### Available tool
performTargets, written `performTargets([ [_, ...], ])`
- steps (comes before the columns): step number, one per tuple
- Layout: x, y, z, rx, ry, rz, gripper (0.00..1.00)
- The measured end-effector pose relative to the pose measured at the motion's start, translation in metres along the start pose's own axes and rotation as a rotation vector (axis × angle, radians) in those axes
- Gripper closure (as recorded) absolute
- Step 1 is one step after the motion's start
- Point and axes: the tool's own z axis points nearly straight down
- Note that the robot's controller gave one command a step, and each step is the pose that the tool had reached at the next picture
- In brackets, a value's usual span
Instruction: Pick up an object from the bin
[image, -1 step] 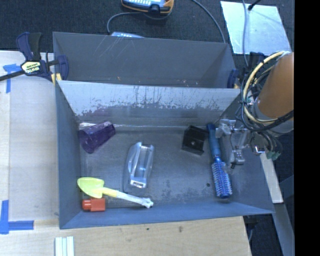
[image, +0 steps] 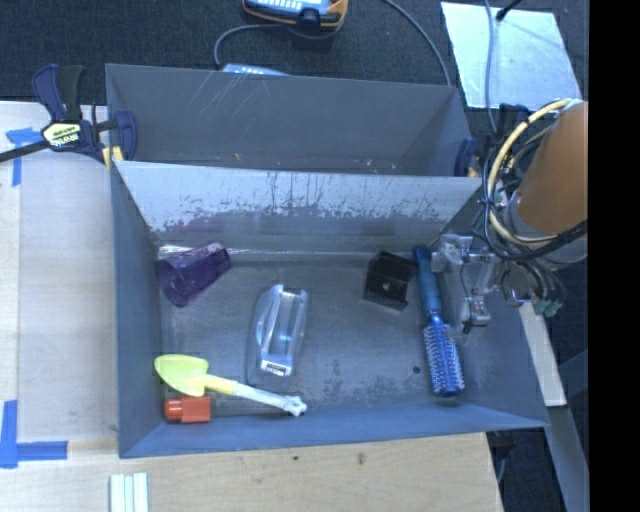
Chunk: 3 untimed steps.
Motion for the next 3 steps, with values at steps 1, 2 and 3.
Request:
performTargets([
  [1,-0.002,-0.005,0.019,0.001,-0.006,-0.116,0.00],
  [2,-0.003,-0.038,0.066,0.001,-0.003,-0.398,0.00],
  [3,-0.009,-0.038,0.069,0.003,-0.008,-0.568,0.00],
])
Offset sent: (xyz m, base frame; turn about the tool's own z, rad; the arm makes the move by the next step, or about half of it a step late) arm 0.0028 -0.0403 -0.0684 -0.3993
